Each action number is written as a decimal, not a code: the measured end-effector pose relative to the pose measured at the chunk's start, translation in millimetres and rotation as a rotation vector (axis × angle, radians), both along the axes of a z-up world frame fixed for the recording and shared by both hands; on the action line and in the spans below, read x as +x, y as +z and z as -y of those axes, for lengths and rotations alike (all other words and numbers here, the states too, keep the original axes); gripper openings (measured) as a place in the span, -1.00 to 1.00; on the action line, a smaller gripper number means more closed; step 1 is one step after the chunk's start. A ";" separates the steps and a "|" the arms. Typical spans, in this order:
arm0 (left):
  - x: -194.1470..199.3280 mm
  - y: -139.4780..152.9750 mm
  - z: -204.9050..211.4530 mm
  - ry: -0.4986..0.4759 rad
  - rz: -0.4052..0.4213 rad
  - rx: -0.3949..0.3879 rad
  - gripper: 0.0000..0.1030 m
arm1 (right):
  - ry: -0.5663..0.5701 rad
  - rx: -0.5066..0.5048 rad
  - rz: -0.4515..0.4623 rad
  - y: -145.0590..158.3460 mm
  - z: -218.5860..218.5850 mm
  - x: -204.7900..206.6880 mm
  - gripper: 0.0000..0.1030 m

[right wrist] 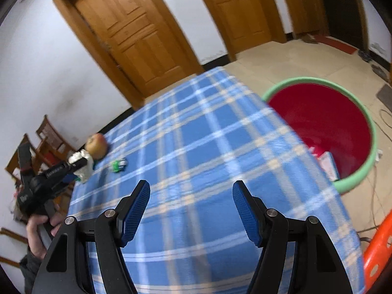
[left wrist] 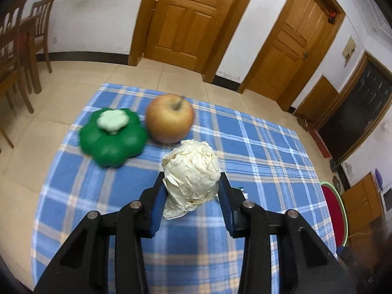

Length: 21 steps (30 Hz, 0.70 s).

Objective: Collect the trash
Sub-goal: 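Grasp the crumpled white paper ball with the left tool while the right tool grasps the green keychain figure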

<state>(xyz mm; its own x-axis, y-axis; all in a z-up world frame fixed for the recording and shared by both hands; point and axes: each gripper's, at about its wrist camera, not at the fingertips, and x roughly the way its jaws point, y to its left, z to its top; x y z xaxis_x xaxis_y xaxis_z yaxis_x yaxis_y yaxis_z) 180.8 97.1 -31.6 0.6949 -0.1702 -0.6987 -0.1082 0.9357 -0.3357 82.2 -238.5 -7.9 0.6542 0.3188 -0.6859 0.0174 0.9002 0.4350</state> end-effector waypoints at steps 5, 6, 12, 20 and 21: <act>-10.0 -5.2 -24.2 0.071 0.010 0.044 -0.22 | 0.081 -0.020 0.008 7.7 -36.1 11.8 0.38; -10.8 -8.7 -29.3 0.088 0.004 0.047 -0.22 | 0.102 -0.018 0.001 9.0 -44.7 15.6 0.38; -13.6 -21.6 -42.0 0.111 -0.012 0.035 -0.22 | 0.176 -0.084 0.016 12.6 -92.1 34.0 0.38; -19.5 -17.3 -55.3 0.142 -0.004 0.062 -0.22 | 0.199 -0.185 0.005 -11.2 -151.5 71.2 0.38; -20.1 -16.5 -56.4 0.143 -0.001 0.064 -0.22 | 0.199 -0.196 0.003 -14.9 -156.6 75.7 0.38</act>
